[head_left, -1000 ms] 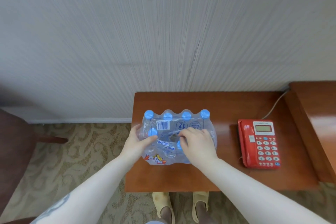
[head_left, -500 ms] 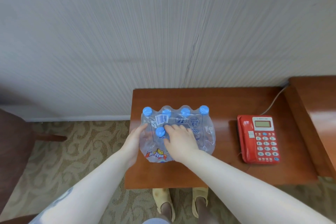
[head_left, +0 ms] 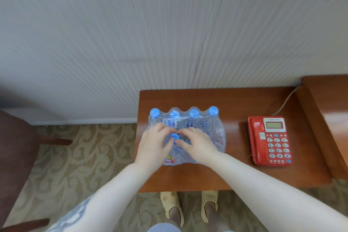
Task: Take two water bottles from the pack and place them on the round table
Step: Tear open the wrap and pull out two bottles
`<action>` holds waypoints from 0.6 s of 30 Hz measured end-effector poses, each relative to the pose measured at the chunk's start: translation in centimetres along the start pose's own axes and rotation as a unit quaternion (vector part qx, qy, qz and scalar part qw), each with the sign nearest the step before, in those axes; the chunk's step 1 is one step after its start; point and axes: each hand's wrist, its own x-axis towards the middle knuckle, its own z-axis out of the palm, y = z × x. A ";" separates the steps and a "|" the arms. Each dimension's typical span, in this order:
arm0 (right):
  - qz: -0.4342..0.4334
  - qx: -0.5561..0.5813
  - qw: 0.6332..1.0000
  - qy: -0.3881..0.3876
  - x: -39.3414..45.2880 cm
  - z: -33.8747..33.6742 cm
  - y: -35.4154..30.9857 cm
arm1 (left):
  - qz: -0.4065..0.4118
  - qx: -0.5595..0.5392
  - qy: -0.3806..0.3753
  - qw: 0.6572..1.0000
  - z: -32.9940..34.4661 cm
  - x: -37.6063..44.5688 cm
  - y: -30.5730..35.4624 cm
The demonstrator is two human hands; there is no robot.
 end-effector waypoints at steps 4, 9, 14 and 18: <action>-0.028 -0.074 0.996 0.035 -1.2 -0.9 1.0 | 0.014 0.093 -0.084 0.992 1.1 1.4 0.4; -0.040 -0.199 0.974 0.103 -1.6 -1.9 1.3 | -0.038 0.077 -0.106 0.991 1.2 2.3 0.3; 0.068 -0.133 0.984 0.093 -0.3 -2.6 0.7 | -0.117 0.085 -0.130 0.981 1.4 3.1 1.3; 0.120 -0.082 0.981 0.128 0.7 -2.8 -0.4 | -0.085 0.134 -0.114 0.981 1.5 3.4 1.9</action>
